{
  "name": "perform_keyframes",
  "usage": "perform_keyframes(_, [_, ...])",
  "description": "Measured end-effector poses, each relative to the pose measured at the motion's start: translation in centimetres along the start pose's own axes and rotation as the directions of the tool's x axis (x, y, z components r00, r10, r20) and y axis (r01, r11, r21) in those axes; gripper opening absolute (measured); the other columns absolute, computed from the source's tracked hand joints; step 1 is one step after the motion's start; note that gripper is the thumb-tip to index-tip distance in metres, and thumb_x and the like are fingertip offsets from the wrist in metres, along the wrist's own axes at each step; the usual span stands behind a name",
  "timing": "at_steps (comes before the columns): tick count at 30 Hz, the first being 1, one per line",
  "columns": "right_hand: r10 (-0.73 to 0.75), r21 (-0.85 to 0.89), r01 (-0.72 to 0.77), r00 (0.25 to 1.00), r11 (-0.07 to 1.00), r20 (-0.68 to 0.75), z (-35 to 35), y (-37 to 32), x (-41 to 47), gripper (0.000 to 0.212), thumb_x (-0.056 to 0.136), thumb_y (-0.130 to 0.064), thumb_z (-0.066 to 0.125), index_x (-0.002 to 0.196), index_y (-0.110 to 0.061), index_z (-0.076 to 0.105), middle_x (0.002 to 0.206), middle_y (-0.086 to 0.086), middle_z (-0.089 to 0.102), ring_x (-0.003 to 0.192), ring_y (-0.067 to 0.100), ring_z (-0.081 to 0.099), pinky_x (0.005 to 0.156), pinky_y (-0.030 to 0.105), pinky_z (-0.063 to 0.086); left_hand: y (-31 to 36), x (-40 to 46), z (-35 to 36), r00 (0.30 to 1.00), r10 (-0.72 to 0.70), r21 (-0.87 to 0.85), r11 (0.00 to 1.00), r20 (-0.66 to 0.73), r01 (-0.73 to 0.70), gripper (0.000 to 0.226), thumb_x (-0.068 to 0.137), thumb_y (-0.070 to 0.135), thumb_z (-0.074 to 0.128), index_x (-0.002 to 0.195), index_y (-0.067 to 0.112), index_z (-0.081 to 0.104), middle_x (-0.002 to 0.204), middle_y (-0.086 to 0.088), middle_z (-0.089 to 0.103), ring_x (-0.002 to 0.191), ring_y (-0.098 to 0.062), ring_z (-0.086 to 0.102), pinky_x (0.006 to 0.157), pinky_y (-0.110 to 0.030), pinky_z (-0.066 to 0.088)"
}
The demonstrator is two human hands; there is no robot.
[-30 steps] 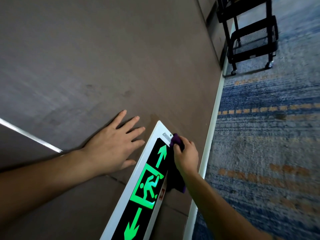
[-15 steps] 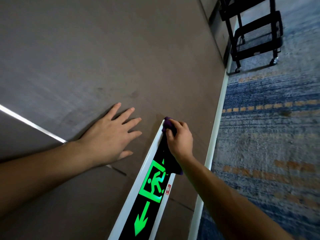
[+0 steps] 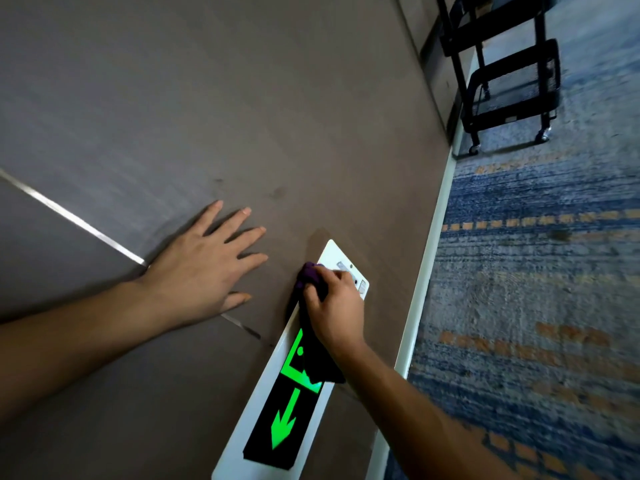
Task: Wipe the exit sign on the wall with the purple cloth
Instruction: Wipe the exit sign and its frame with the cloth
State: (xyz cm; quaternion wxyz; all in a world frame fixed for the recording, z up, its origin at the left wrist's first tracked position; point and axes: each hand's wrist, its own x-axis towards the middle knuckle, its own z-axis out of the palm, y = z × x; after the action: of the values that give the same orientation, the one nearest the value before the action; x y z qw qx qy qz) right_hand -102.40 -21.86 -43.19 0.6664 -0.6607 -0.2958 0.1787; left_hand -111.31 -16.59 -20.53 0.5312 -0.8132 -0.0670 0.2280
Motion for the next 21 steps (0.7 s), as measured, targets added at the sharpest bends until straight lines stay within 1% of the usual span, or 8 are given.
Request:
perform_keyframes(2, [-0.038, -0.028, 0.041, 0.994, 0.999, 0.100, -0.5, 0.0, -1.5, 0.044, 0.092, -0.039, 0.059, 0.134, -0.033, 0.064, 0.117, 0.002, 0.062, 0.102, 0.025, 0.064, 0.082, 0.031, 0.051, -0.1, -0.4, 0.0, 1.000, -0.016, -0.002, 1.000, 0.012, 0.016, 0.072, 0.089, 0.072, 0.050, 0.151, 0.036, 0.047, 0.166, -0.005, 0.034, 0.157, -0.036, 0.020, 0.124, -0.060, 0.010])
perform_keyframes(4, [-0.069, 0.013, 0.067, 0.982, 0.998, 0.175, -1.5, 0.5, -2.9, 0.045, 0.087, -0.039, 0.058, 0.131, -0.035, 0.066, 0.112, -0.004, 0.065, 0.099, 0.020, 0.065, 0.082, 0.028, 0.051, -0.3, -0.4, -0.1, 1.000, -0.031, -0.008, 0.999, -0.002, 0.031, 0.073, 0.091, 0.075, 0.042, 0.155, 0.040, 0.039, 0.170, -0.003, 0.026, 0.159, -0.034, 0.012, 0.125, -0.059, 0.004])
perform_keyframes(6, [-0.045, 0.071, 0.037, 0.993, 0.997, 0.110, -2.7, 1.2, -2.3, 0.040, 0.087, -0.034, 0.062, 0.127, -0.035, 0.069, 0.112, -0.004, 0.071, 0.102, 0.017, 0.067, 0.088, 0.030, 0.051, -0.6, -0.3, 0.0, 1.000, -0.026, -0.002, 1.000, -0.012, 0.026, 0.074, 0.091, 0.078, 0.035, 0.157, 0.043, 0.032, 0.172, -0.001, 0.018, 0.160, -0.034, 0.006, 0.125, -0.058, -0.001])
perform_keyframes(9, [0.072, 0.019, -0.071, 0.996, 0.997, -0.046, -4.1, 1.2, 1.9, 0.039, 0.092, -0.029, 0.065, 0.131, -0.031, 0.066, 0.118, 0.005, 0.069, 0.109, 0.026, 0.065, 0.090, 0.032, 0.048, -0.8, -0.3, 0.0, 0.999, -0.026, -0.012, 1.000, -0.037, 0.026, 0.074, 0.090, 0.078, 0.037, 0.155, 0.043, 0.036, 0.171, -0.003, 0.021, 0.159, -0.035, 0.008, 0.124, -0.060, 0.002])
perform_keyframes(11, [0.092, -0.050, -0.093, 0.995, 0.994, -0.032, -4.6, 0.5, 5.1, 0.043, 0.095, -0.034, 0.060, 0.137, -0.034, 0.060, 0.121, 0.009, 0.064, 0.111, 0.030, 0.063, 0.092, 0.035, 0.049, -0.7, -0.3, -0.1, 0.999, -0.026, -0.017, 1.000, -0.039, 0.026, 0.072, 0.091, 0.076, 0.038, 0.154, 0.041, 0.040, 0.170, -0.005, 0.024, 0.159, -0.037, 0.010, 0.124, -0.060, 0.004])
perform_keyframes(14, [0.111, -0.132, -0.104, 0.993, 0.986, 0.049, -4.2, -0.5, 7.7, 0.044, 0.096, -0.035, 0.054, 0.140, -0.037, 0.057, 0.128, 0.011, 0.062, 0.116, 0.034, 0.062, 0.098, 0.038, 0.050, -0.5, -0.3, 0.1, 0.998, -0.028, -0.018, 0.999, -0.049, 0.027, 0.070, 0.090, 0.073, 0.047, 0.150, 0.037, 0.048, 0.167, -0.009, 0.031, 0.157, -0.039, 0.017, 0.124, -0.061, 0.008])
perform_keyframes(17, [0.117, -0.201, -0.107, 0.992, 0.974, 0.036, -2.9, -0.6, 7.2, 0.040, 0.098, -0.037, 0.051, 0.137, -0.037, 0.059, 0.125, 0.009, 0.058, 0.112, 0.037, 0.063, 0.091, 0.038, 0.050, -0.5, -0.3, 0.2, 0.997, -0.010, -0.022, 1.000, -0.076, 0.008, 0.068, 0.087, 0.069, 0.057, 0.144, 0.032, 0.057, 0.162, -0.012, 0.041, 0.154, -0.041, 0.027, 0.123, -0.062, 0.017])
perform_keyframes(21, [0.015, -0.272, -0.013, 1.000, 0.962, 0.003, -1.8, -0.2, 4.9, 0.040, 0.099, -0.042, 0.050, 0.138, -0.037, 0.058, 0.120, 0.007, 0.056, 0.102, 0.038, 0.065, 0.081, 0.038, 0.051, -0.4, -0.2, 0.4, 0.997, -0.019, -0.019, 1.000, -0.072, 0.017, 0.068, 0.089, 0.069, 0.052, 0.146, 0.031, 0.055, 0.163, -0.012, 0.039, 0.154, -0.040, 0.025, 0.123, -0.062, 0.016])
